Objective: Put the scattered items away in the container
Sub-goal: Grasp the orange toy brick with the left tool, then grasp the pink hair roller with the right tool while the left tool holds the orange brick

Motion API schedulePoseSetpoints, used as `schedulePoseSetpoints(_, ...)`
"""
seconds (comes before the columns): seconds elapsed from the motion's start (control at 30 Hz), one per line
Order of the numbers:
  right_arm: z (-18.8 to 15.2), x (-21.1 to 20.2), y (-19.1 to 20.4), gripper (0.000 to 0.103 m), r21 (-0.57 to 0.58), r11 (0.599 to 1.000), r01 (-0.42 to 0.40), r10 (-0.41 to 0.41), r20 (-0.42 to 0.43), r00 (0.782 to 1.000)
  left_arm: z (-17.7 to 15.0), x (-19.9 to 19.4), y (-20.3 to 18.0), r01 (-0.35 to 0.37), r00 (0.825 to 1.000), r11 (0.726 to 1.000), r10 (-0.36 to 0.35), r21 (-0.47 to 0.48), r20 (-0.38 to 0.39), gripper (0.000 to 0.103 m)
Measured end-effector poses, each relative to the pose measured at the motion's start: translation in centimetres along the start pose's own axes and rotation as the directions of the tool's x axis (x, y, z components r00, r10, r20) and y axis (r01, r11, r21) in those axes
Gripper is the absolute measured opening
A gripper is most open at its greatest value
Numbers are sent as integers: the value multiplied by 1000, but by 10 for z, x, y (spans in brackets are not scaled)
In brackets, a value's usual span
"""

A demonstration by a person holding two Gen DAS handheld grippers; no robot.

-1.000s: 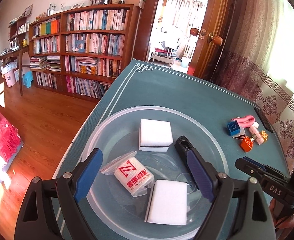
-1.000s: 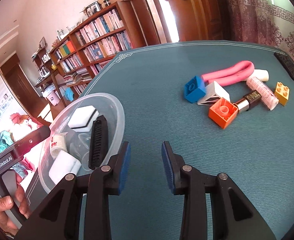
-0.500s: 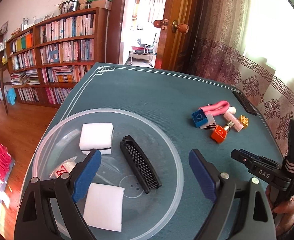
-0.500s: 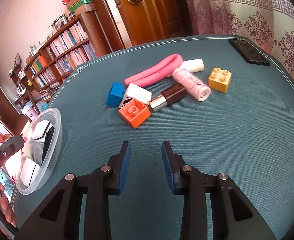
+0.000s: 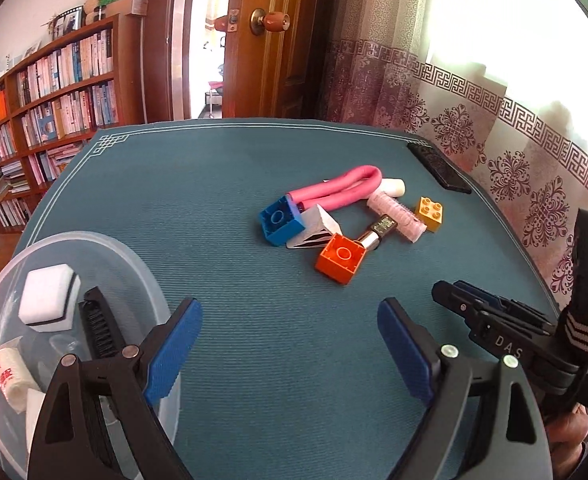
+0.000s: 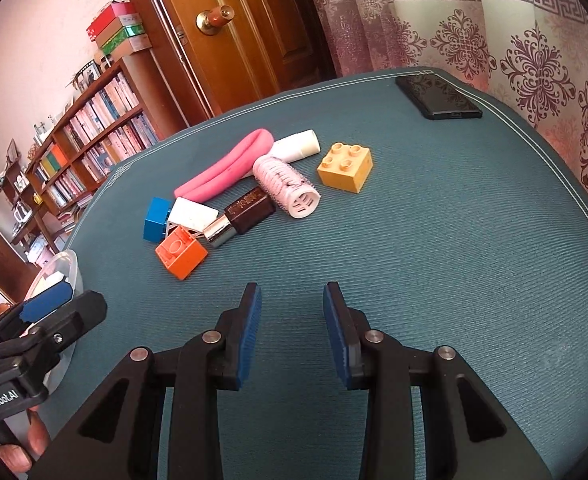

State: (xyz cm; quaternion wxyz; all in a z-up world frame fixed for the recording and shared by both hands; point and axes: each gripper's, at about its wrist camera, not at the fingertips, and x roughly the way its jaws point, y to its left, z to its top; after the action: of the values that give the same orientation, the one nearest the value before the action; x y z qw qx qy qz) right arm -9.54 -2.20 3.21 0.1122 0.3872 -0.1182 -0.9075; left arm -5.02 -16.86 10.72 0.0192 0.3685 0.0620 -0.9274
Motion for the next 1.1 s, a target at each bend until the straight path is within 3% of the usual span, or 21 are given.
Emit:
schedulePoseSetpoints(0.17, 0, 1, -7, 36, 22, 1000, -2, 2, -1, 1000, 5, 31, -16, -12, 999, 999, 13, 39, -33, 92)
schedulePoseSetpoints(0.63, 0, 9, -8, 36, 26, 999, 19, -19, 7, 1000, 24, 70, -25, 7, 998, 1000, -8, -28, -67, 90)
schedulePoseSetpoints(0.9, 1, 11, -8, 36, 25, 999, 23, -23, 9, 1000, 25, 78, -39, 12, 998, 999, -10, 40, -66, 60)
schedulePoseSetpoints(1.0, 1, 11, -8, 36, 21, 999, 26, -26, 11, 1000, 24, 77, -41, 40, 997, 998, -37, 46, -65, 42)
schedulePoseSetpoints(1.1, 2, 11, -9, 36, 26, 999, 20, -21, 12, 1000, 23, 75, -39, 57, 997, 998, -55, 29, -61, 38)
